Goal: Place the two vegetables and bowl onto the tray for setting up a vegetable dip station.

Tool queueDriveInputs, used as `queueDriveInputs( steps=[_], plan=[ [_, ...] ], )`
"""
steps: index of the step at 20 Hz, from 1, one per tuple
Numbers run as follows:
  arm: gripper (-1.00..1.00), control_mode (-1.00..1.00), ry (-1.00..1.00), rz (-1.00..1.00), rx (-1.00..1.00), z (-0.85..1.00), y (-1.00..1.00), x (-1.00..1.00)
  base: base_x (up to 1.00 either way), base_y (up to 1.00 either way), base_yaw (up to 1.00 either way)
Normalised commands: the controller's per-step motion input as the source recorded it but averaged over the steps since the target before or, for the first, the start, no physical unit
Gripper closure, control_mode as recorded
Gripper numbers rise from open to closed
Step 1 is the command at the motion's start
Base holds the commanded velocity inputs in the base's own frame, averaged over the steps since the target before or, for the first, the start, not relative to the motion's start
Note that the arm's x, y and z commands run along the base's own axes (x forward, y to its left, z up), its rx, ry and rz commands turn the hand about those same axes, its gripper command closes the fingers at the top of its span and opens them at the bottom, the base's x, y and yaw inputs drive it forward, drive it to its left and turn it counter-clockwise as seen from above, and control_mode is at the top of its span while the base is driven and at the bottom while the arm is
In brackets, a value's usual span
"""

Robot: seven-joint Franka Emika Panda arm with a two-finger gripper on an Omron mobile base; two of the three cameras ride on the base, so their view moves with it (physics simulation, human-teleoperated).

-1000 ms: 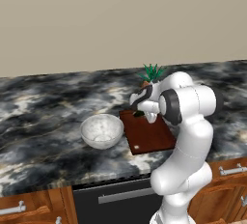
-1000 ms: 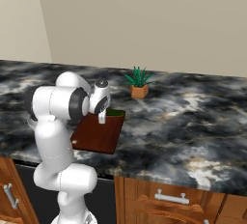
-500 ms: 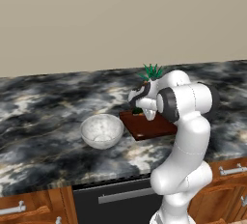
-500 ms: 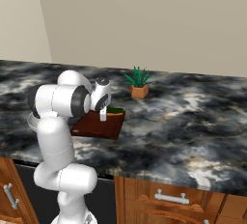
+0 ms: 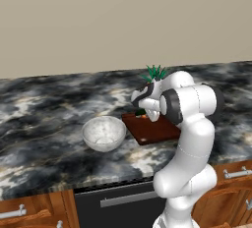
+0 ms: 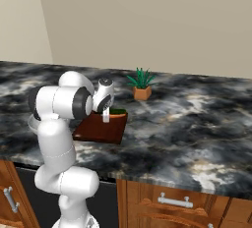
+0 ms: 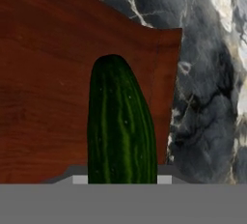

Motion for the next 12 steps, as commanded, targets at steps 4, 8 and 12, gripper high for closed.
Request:
queueDriveInputs(
  steps=[4, 8, 12],
  plan=[
    [1.0, -1.0, 0.0, 0.0, 0.0, 0.0, 0.0, 0.0, 0.0, 0.0, 0.0],
    [1.0, -1.0, 0.0, 0.0, 0.0, 0.0, 0.0, 0.0, 0.0, 0.0, 0.0],
    [1.0, -1.0, 0.0, 0.0, 0.0, 0.0, 0.0, 0.0, 0.0, 0.0, 0.0]
  ],
)
